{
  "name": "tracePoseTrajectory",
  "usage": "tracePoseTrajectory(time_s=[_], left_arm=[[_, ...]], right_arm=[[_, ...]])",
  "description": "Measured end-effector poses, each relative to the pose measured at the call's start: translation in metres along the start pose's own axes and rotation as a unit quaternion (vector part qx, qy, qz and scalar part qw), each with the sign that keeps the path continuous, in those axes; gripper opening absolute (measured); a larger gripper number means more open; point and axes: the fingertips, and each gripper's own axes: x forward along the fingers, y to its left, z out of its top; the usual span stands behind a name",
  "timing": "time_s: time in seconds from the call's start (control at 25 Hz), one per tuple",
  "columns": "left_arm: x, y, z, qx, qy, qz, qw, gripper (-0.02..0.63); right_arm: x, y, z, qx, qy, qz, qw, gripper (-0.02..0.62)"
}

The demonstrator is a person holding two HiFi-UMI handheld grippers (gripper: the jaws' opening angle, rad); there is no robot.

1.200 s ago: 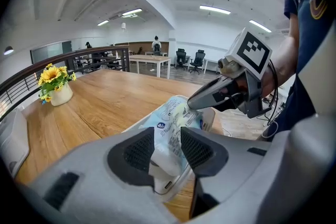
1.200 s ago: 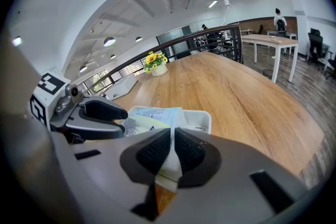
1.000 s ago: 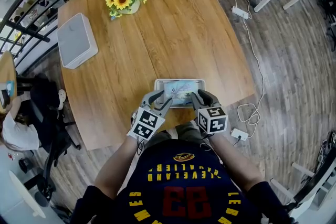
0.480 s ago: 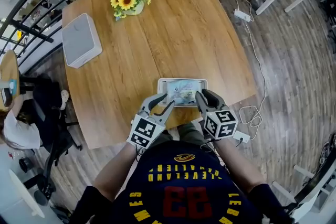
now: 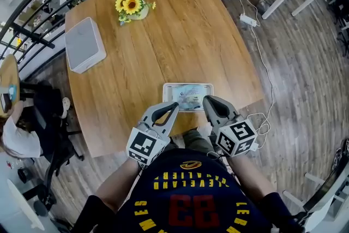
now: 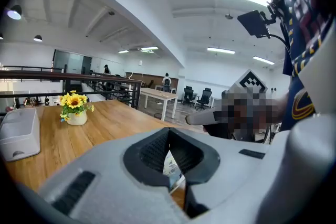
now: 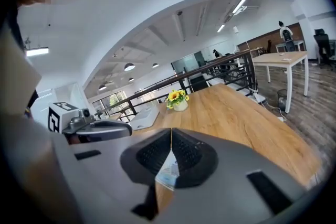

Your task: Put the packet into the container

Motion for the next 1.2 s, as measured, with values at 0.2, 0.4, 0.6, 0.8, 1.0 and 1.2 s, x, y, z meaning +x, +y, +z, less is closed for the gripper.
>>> tracePoseTrajectory(time_s=[0.2,0.4,0.6,0.8,1.0,1.2], left_arm=[[-0.014,-0.008,0.024,-0.014,-0.025,-0.006,0.9996,0.009],[-0.030,-0.020,0.060,-0.002,-0.060,-0.011,0.9982,0.009],[-0.040,-0.030,0.083,-0.021,-0.083,-0.016,0.9962,0.009],[-0.040,-0.034,0.080,-0.027,-0.088,-0.022,0.9955,0.009],[-0.038,-0.040,0.082,-0.014,-0.089,-0.024,0.9957,0.009],[-0.036,-0.036,0.084,-0.022,-0.085,-0.019,0.9959,0.009]], right_arm=[[-0.020,0.020,0.034,-0.030,-0.038,0.010,0.999,0.014],[-0.038,0.028,0.065,-0.090,-0.080,-0.007,0.993,0.014],[-0.047,0.040,0.076,-0.076,-0.092,0.005,0.993,0.014],[-0.052,0.041,0.082,-0.048,-0.105,-0.029,0.993,0.012],[-0.059,0.058,0.086,-0.098,-0.144,-0.013,0.985,0.012],[-0.054,0.058,0.078,-0.097,-0.142,-0.007,0.985,0.012]])
